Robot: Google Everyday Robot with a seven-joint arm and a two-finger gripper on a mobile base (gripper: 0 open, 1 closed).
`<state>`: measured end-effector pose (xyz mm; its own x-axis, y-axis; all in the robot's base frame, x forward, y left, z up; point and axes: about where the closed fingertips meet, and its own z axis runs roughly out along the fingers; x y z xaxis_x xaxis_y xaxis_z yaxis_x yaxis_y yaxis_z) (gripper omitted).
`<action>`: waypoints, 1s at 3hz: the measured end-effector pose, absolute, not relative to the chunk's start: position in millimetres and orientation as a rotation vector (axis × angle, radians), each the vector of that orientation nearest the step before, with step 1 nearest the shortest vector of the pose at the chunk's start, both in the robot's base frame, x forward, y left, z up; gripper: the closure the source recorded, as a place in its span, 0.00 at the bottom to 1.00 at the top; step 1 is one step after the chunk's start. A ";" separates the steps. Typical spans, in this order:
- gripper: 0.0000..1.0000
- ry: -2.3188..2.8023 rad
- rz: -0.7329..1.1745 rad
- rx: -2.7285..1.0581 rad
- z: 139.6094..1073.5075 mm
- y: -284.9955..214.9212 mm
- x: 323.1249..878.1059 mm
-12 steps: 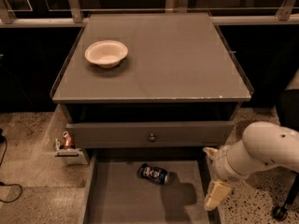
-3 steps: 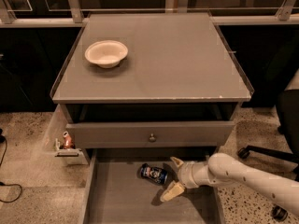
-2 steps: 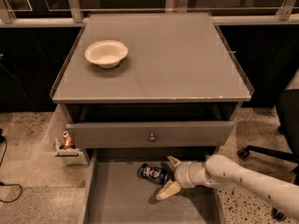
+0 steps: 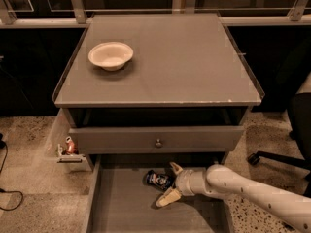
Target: Pick pepsi can from middle drawer and place on counter
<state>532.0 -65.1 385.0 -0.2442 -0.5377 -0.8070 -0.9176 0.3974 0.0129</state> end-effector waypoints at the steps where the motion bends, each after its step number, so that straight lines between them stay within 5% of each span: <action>1: 0.00 1.919 0.589 -1.254 377.3 -61.2 540.5; 3: 0.42 1.919 0.584 -1.250 377.2 -61.2 541.8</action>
Offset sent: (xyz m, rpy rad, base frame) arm 0.0075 0.0036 -0.0070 -0.0321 -0.0227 -0.0147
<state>541.8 -61.2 377.2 -0.2328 -0.5621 -0.7936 -0.9088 0.4163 -0.0282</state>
